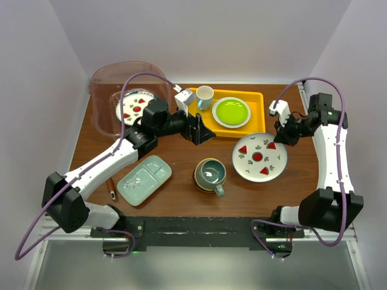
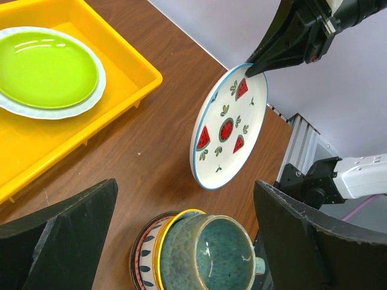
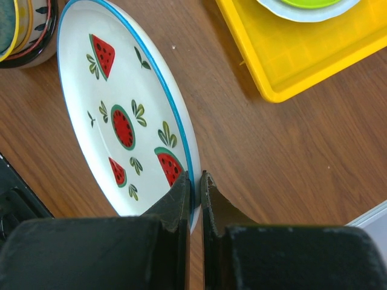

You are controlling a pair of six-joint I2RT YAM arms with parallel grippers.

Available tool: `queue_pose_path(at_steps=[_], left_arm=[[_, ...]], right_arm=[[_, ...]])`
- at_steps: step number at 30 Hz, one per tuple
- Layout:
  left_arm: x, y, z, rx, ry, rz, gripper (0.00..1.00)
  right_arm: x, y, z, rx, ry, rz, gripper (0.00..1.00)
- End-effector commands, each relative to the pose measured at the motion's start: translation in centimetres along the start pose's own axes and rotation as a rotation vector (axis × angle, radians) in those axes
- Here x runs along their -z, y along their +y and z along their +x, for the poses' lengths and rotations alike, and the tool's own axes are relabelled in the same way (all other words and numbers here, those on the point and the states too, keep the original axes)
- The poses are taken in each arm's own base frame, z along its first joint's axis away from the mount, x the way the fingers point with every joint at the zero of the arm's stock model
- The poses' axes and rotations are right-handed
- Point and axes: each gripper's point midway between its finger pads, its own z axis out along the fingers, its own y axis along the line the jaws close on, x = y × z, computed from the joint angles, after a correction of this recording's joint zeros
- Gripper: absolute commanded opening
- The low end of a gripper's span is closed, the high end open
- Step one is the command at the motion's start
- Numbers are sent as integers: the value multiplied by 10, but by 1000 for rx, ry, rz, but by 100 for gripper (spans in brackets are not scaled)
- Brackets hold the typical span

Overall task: Place the mixed dishes into the plastic bin
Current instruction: Pick up the plate at the center of the board.

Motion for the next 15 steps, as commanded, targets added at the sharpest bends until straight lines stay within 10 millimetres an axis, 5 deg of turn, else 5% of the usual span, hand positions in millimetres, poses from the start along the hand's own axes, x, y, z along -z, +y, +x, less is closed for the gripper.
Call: queue_pose_path(at_steps=[1, 15], left_arm=[[-7, -6, -20, -87, -68, 15, 100], [-49, -31, -18, -222, -83, 106, 100]], right_arm=[[20, 5, -37, 70, -116, 28, 0], [25, 8, -49, 93, -135, 27, 0]])
